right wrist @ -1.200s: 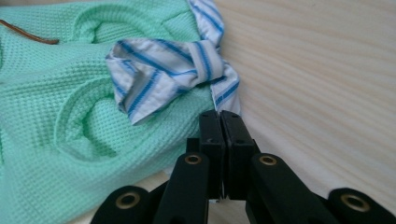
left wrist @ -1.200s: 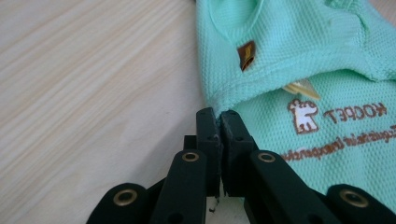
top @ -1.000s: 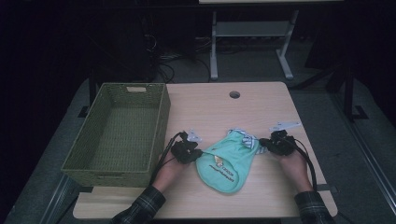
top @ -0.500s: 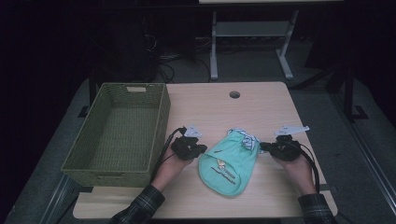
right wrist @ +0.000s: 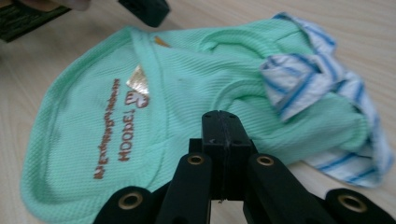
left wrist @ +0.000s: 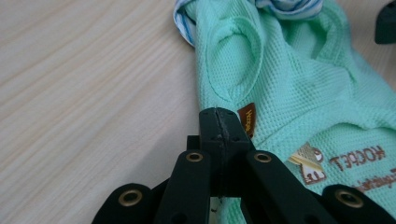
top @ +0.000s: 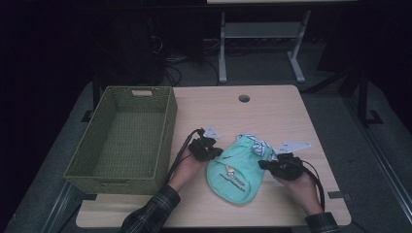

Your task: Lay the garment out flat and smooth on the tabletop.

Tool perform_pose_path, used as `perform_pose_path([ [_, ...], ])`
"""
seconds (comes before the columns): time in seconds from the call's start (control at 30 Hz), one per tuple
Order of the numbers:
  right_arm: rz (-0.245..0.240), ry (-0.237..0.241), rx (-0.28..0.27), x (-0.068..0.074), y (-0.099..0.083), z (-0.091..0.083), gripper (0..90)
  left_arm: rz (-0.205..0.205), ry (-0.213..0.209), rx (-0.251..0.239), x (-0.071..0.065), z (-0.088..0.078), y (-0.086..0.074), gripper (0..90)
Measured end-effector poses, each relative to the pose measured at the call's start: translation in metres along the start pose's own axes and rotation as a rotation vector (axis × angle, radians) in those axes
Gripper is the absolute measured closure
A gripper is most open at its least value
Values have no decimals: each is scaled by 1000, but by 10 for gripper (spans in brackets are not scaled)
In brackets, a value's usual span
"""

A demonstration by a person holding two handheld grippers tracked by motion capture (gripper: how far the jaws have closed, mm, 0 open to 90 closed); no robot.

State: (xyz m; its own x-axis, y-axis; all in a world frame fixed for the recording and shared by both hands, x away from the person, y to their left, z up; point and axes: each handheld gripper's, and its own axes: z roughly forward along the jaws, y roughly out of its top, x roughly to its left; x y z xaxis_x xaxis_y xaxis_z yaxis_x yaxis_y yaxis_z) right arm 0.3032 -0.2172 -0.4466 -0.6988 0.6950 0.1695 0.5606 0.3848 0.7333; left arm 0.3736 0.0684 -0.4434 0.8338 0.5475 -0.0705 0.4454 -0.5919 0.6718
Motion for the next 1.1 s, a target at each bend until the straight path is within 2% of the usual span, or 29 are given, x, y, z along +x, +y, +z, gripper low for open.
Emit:
perform_pose_path([
  [0.2,-28,29,37,13,-6,10,900,31,3,42,-2,13,-2,895],
  [0.33,-27,42,58,17,-9,15,899,35,7,47,-5,17,-2,895],
  [0.43,-45,41,102,19,-11,22,899,37,8,57,-6,19,-4,896],
  [0.53,-48,42,109,19,-11,24,899,36,4,59,-6,19,-5,896],
  [0.63,-54,38,112,18,-12,24,899,52,2,76,-7,16,-6,896],
  [0.73,-52,28,117,17,-12,22,899,52,0,80,-9,14,-7,896],
  [0.8,-50,16,119,13,-12,20,899,68,-7,92,-14,10,-11,896],
  [1.0,-36,-8,113,2,-14,17,900,72,-25,102,-24,5,-17,896],
  [1.1,-30,-22,103,-2,-14,16,899,78,-49,106,-33,2,-21,896],
])
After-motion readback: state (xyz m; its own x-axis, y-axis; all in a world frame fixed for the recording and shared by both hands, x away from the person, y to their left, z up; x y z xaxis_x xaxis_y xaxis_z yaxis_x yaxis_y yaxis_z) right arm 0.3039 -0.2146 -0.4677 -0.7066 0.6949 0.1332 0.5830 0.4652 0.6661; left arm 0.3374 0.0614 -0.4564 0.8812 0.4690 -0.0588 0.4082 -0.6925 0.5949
